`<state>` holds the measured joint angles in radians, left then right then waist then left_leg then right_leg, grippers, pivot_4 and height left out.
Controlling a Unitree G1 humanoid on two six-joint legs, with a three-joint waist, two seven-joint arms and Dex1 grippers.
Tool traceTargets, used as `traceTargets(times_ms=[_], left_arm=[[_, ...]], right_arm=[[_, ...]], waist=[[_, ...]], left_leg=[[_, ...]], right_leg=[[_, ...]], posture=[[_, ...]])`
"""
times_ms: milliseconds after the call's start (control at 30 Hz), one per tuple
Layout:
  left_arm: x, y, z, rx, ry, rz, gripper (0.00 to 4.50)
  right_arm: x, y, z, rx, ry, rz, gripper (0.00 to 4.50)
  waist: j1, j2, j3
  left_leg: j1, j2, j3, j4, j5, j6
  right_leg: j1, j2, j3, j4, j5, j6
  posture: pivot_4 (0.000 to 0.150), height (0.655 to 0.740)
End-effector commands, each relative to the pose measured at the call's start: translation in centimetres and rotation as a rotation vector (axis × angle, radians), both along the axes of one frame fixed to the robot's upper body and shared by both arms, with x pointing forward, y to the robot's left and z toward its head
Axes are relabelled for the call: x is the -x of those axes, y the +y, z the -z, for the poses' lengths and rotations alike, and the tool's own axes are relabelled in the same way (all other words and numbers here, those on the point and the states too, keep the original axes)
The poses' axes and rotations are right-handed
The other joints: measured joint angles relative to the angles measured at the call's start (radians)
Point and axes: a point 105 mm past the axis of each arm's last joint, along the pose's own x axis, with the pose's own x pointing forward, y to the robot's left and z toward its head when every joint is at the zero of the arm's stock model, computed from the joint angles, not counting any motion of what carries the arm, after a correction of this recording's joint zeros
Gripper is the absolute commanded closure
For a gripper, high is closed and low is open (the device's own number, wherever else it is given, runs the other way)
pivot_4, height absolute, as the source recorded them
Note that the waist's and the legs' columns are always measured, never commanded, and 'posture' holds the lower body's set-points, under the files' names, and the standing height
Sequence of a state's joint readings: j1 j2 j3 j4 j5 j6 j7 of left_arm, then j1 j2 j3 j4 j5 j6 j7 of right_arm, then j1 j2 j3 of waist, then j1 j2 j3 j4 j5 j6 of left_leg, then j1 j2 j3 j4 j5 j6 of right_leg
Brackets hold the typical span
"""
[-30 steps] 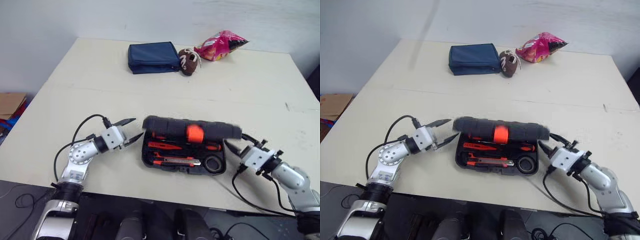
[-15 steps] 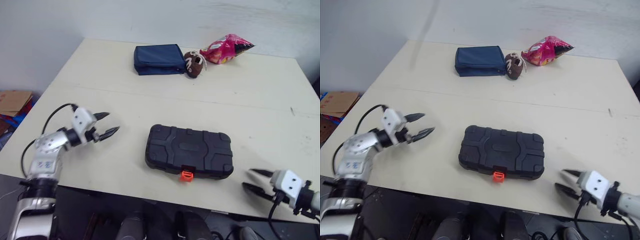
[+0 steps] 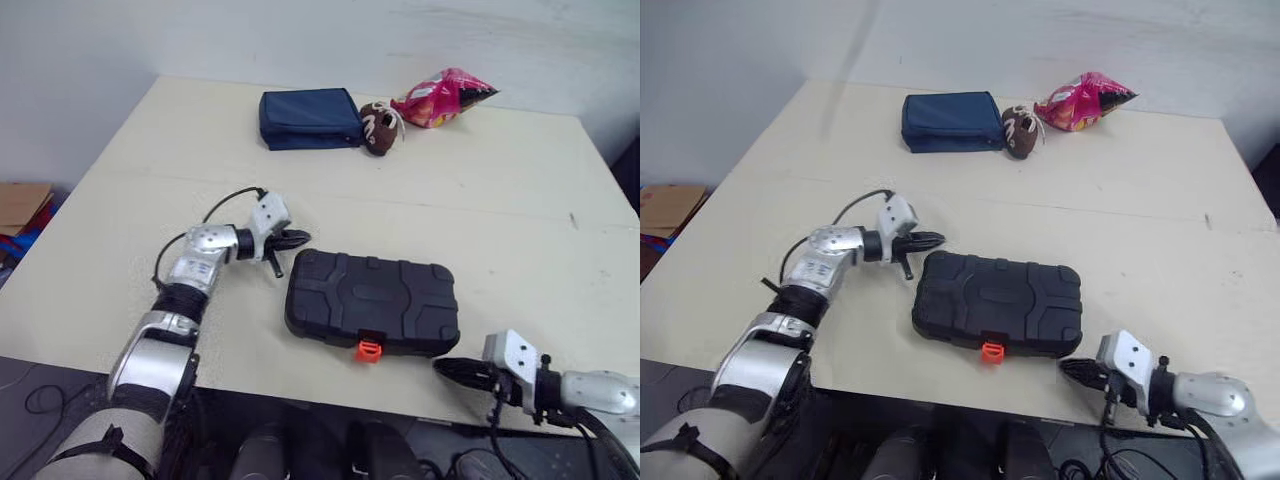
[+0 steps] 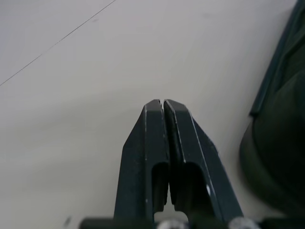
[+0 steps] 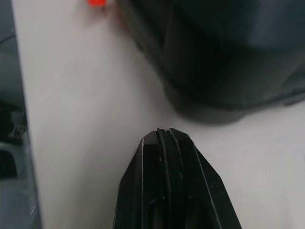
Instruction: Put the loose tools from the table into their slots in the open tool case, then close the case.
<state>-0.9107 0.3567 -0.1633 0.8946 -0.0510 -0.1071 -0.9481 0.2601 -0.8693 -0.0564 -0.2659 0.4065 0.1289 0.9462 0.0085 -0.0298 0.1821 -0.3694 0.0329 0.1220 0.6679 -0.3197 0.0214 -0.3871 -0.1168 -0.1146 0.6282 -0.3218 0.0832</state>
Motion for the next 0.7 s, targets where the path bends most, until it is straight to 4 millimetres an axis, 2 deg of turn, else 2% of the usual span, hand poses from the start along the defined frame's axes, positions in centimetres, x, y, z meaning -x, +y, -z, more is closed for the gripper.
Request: traceTargets(times_ms=[33,100,233,333,433,500,600,667,700], left_arm=[[1.5,0.1,0.4,-0.037,0.019,0.138,4.44],[2.2,0.4,0.5,-0.052,0.039,0.193,4.44],[3.0,2.0,0.0,-0.030,0.032,0.188,4.44],[4.1,3.1,0.4,-0.024,0.023,0.169,4.44],[5.0,3.2,0.0,0.025,0.011,0.138,4.44],[6.3,3.0,-0.4,0.067,0.039,0.146,4.44],[7.7,3.0,-0.7,0.077,0.052,0.146,4.44],[7.8,3.5,-0.8,0.069,0.047,0.104,4.44],[7.5,4.4,-0.9,0.035,0.025,0.062,4.44]], right_arm=[[-1.1,-0.5,-0.2,0.010,-0.036,0.062,4.50],[-1.6,-0.7,-0.4,0.021,-0.061,0.064,4.50],[-4.2,-1.3,-0.9,0.052,-0.120,0.074,4.50],[-7.4,-1.2,-1.7,0.075,-0.205,0.089,4.50],[-9.9,-0.5,-2.2,0.086,-0.262,0.076,4.50],[-11.5,0.3,-2.8,0.073,-0.297,0.068,4.50],[-12.8,0.7,-3.4,0.080,-0.321,0.056,4.50],[-13.4,0.4,-3.7,0.095,-0.339,0.062,4.50],[-13.6,-0.2,-4.2,0.100,-0.348,0.084,4.50]], waist=[[-0.010,0.000,0.000],[-0.013,0.000,0.000],[-0.018,0.000,0.000],[-0.030,0.000,0.000],[-0.034,0.003,0.002],[-0.036,0.003,0.002],[-0.036,0.003,0.002],[-0.036,0.004,0.002],[-0.036,0.004,0.002]], left_leg=[[0.000,0.001,0.000,0.000,0.000,0.000],[-0.001,0.001,0.001,0.000,0.001,-0.001],[0.000,0.001,0.004,0.001,0.001,0.000],[-0.001,0.001,0.003,0.001,0.001,0.000],[-0.002,0.000,0.003,0.001,0.001,0.000],[-0.002,0.001,0.002,0.001,0.002,-0.001],[-0.003,0.000,0.003,0.001,0.002,-0.001],[-0.003,0.000,0.002,0.001,0.002,-0.001],[-0.003,0.000,0.002,0.001,0.002,-0.001]], right_leg=[[0.000,0.000,0.000,0.000,0.000,0.000],[-0.003,0.000,0.000,0.001,0.000,-0.001],[-0.003,0.000,0.000,0.003,0.001,-0.001],[-0.004,-0.002,0.005,0.003,0.001,-0.001],[-0.005,-0.002,0.006,0.004,0.001,-0.001],[-0.005,-0.002,0.006,0.009,0.001,-0.001],[-0.005,-0.002,0.006,0.009,0.001,-0.001],[-0.005,-0.002,0.006,0.009,0.001,-0.001],[-0.005,-0.002,0.006,0.009,0.001,-0.001]], posture=[[0.150,0.7400],[0.150,0.7400],[0.150,0.7400],[0.150,0.7400],[0.150,0.7400],[0.150,0.7400],[0.150,0.7400],[0.150,0.7400],[0.150,0.7400]])
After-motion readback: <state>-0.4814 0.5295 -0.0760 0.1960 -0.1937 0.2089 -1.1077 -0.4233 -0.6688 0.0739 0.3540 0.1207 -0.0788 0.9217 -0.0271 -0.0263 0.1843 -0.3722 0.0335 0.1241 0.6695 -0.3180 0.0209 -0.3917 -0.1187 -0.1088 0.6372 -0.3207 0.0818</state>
